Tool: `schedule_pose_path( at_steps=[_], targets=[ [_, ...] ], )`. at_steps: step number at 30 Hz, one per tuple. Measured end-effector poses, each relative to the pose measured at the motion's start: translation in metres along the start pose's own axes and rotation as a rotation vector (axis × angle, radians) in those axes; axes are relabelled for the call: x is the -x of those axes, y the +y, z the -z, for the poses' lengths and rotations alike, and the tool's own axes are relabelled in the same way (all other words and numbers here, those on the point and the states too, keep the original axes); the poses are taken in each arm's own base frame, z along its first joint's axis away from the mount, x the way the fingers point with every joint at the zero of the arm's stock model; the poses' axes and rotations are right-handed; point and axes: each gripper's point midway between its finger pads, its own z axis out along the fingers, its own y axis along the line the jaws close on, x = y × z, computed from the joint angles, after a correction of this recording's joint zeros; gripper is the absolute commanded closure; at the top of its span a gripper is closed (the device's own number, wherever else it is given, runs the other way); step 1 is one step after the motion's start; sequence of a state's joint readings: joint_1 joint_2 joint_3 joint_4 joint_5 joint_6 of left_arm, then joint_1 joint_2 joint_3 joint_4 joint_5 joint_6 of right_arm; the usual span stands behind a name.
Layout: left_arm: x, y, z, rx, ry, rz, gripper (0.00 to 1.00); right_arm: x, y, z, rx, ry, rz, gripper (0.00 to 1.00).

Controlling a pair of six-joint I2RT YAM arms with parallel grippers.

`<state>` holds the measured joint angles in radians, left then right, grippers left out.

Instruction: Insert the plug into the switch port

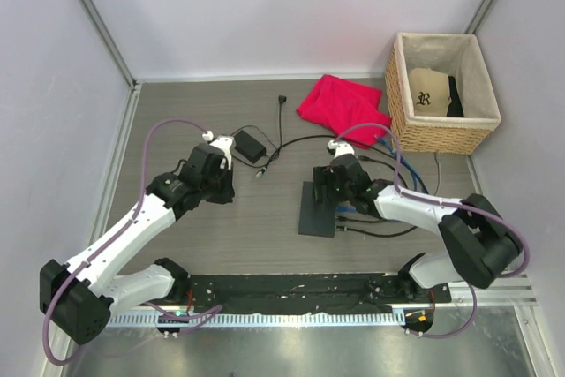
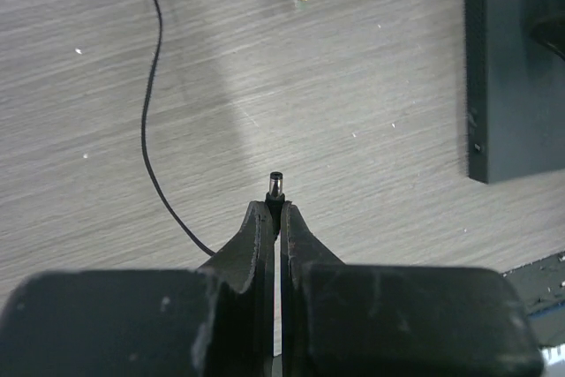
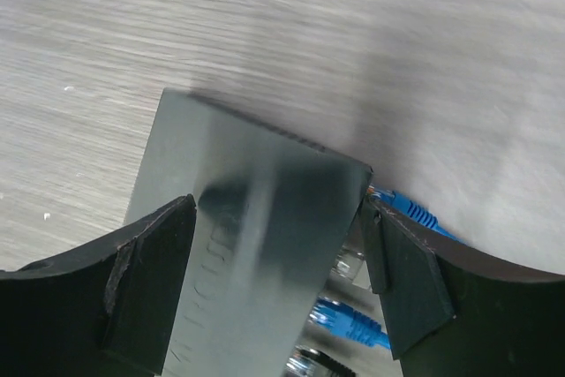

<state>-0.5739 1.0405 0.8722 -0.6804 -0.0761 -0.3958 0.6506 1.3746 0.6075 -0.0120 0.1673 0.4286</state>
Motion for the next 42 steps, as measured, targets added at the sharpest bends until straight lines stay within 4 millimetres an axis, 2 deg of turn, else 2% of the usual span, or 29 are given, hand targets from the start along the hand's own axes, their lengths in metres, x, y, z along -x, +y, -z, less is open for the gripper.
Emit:
schedule_pose_path(
  at_steps=[9,14,17,20,23,29,33,37,42],
  targets=[
    [0.004,-0.009,-0.003,-0.042,-0.01,0.017,1.0,0.022,0.049,-0.031,0.205,0.106,0.301,0.17],
    [0.006,-0.003,-0.003,-0.004,-0.025,0.026,1.0,0.041,0.076,-0.026,0.181,0.049,0.397,0.12],
    [0.013,0.006,0.001,0.042,-0.067,0.051,1.0,0.035,0.104,-0.016,0.155,0.0,0.48,0.11],
    [0.023,0.015,0.011,0.08,-0.13,0.086,1.0,0.023,0.125,-0.008,0.131,-0.035,0.539,0.1],
    [0.031,0.022,0.02,0.101,-0.181,0.115,1.0,0.022,0.133,-0.013,0.074,-0.061,0.558,0.09],
    [0.032,0.025,0.02,0.112,-0.187,0.135,1.0,0.011,0.141,-0.032,-0.034,-0.065,0.609,0.09],
    [0.031,0.025,0.018,0.113,-0.182,0.138,1.0,-0.009,0.136,-0.03,-0.09,-0.03,0.645,0.09],
    [0.028,0.023,0.015,0.108,-0.164,0.136,1.0,-0.022,0.121,-0.014,-0.114,-0.02,0.619,0.09],
    [0.023,0.017,0.005,0.079,-0.121,0.131,1.0,-0.034,0.076,0.021,-0.167,0.005,0.576,0.09]
  ],
)
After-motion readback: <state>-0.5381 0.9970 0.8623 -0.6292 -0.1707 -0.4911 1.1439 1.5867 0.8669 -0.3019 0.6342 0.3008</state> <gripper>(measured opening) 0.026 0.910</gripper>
